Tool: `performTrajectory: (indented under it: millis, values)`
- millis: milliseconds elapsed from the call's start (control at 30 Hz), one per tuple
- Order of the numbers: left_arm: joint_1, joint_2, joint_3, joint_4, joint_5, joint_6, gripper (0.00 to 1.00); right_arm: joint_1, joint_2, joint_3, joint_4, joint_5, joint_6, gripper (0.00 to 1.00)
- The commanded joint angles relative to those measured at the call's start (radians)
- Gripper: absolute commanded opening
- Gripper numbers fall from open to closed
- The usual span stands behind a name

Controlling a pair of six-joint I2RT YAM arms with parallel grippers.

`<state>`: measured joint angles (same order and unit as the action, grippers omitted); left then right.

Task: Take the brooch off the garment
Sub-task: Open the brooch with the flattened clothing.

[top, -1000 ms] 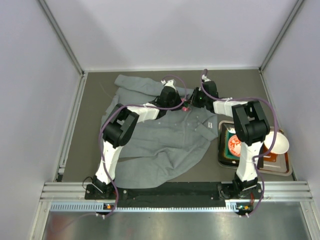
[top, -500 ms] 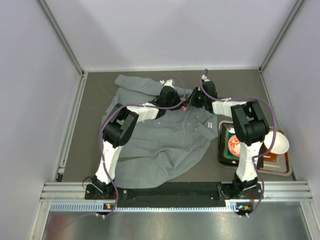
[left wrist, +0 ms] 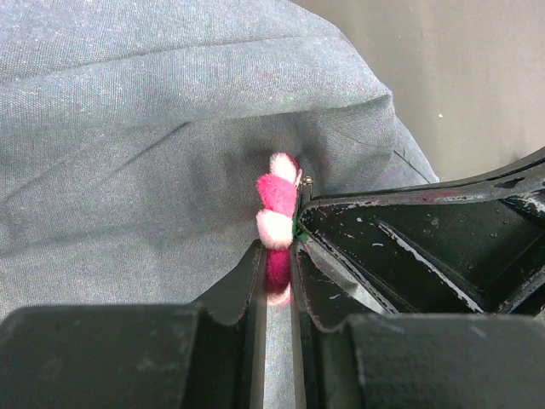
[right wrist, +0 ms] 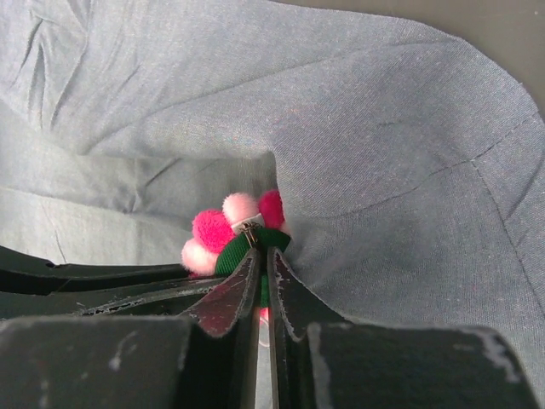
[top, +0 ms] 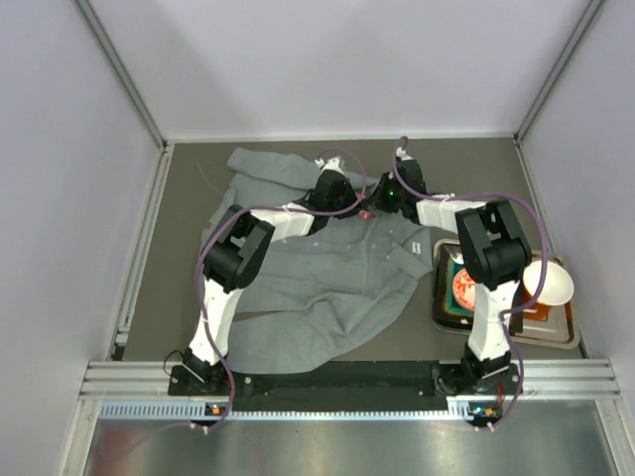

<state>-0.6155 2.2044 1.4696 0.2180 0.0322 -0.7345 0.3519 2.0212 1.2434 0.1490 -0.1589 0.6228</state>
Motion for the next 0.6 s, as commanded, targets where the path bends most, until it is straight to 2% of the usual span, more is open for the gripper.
performTrajectory:
  millis: [0,67,133,233,567]
  values:
    - [-0.013,-0.002,0.012,0.123,0.04,-0.017,0.0,0.047,0.013,0.044,-0.022,-0.041,0.009,0.04]
    - [-0.013,0.0,0.012,0.123,0.044,-0.017,0.0,0.045,0.014,0.044,-0.022,-0.044,0.002,0.05]
    - [-0.013,0.0,0.014,0.123,0.046,-0.016,0.0,0.047,0.014,0.047,-0.032,-0.041,-0.021,0.15]
    - [-0.013,-0.002,0.014,0.118,0.048,-0.011,0.0,0.047,0.019,0.059,-0.043,-0.034,-0.052,0.21]
    - [-0.015,0.0,0.015,0.118,0.049,-0.008,0.0,0.045,0.045,0.096,-0.06,-0.053,-0.101,0.28]
